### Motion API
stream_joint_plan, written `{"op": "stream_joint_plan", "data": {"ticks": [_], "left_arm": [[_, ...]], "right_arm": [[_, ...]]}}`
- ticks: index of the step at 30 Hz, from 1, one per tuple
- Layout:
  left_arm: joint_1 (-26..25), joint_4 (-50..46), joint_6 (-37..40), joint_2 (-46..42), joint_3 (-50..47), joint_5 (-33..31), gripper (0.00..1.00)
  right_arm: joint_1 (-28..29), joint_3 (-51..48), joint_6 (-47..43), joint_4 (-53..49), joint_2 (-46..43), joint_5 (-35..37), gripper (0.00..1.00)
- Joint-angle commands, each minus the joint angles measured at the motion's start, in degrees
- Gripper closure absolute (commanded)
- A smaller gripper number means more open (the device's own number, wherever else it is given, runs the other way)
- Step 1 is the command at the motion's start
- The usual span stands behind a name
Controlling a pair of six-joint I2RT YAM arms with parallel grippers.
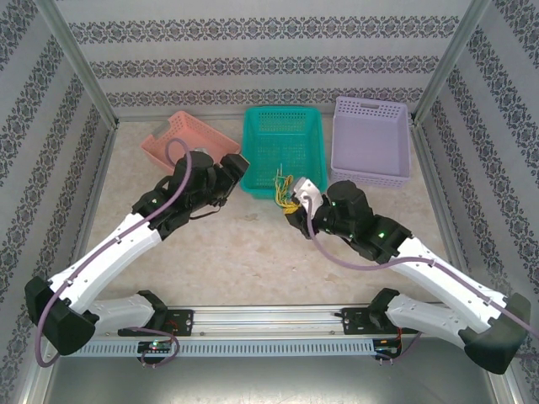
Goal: Untangle the cables
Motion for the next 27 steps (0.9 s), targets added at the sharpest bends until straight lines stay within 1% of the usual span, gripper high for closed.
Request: {"op": "stream_joint_plan", "data": {"ticks": [1,3,6,9,13,16,17,20,23,24,25,27], "left_arm": [[0.5,-7.4,-4.0,4.8,2.2,7.3,0.21],[-0.1,-8.2,-3.9,8.5,5.0,11.3,0.2],[-1.5,-10.1,-0.9,12.8,9.6,12.9,0.2],[-1.7,-7.8,-0.1,15.8,10.4,15.7,0.21],[-2.1,-7.9,2.3,19.2,12.8,16.7,0.2],[-2.2,-9.6,4.2,21.0,15.5,17.2,0.15],[-2.2,-11.2,5.2,21.4,16.6,16.9,0.12],[-2.3,-17.9,6.8,21.5,20.3,14.5,0.11],[-2.4,-26.7,6.7,21.0,24.5,8.6,0.1],[-2.3,-27.4,6.2,20.6,25.0,7.8,0.09],[-2.3,-28.0,5.3,20.2,25.4,7.0,0.05],[-2.4,-28.3,4.1,20.4,26.0,7.4,0.01]], "right_arm": [[1.9,-1.6,-13.6,2.6,0.4,9.6,1.0],[2.5,-1.7,-15.5,3.3,1.0,10.1,1.0],[3.1,-1.1,-16.9,3.7,2.3,9.4,1.0],[3.8,-0.9,-17.3,4.3,3.3,7.7,1.0],[4.6,-1.0,-18.1,4.3,3.9,4.6,1.0],[4.9,-1.1,-18.9,3.7,3.9,3.5,1.0],[4.9,-1.1,-19.1,3.6,4.0,3.9,1.0],[4.9,-1.2,-20.4,3.0,3.8,4.2,1.0],[5.0,-1.4,-22.5,2.0,3.9,5.7,1.0],[5.0,-1.7,-23.4,2.0,3.9,6.7,1.0],[5.1,-1.9,-24.4,2.0,3.9,8.0,1.0],[5.2,-2.5,-27.1,2.0,4.2,9.3,1.0]]}}
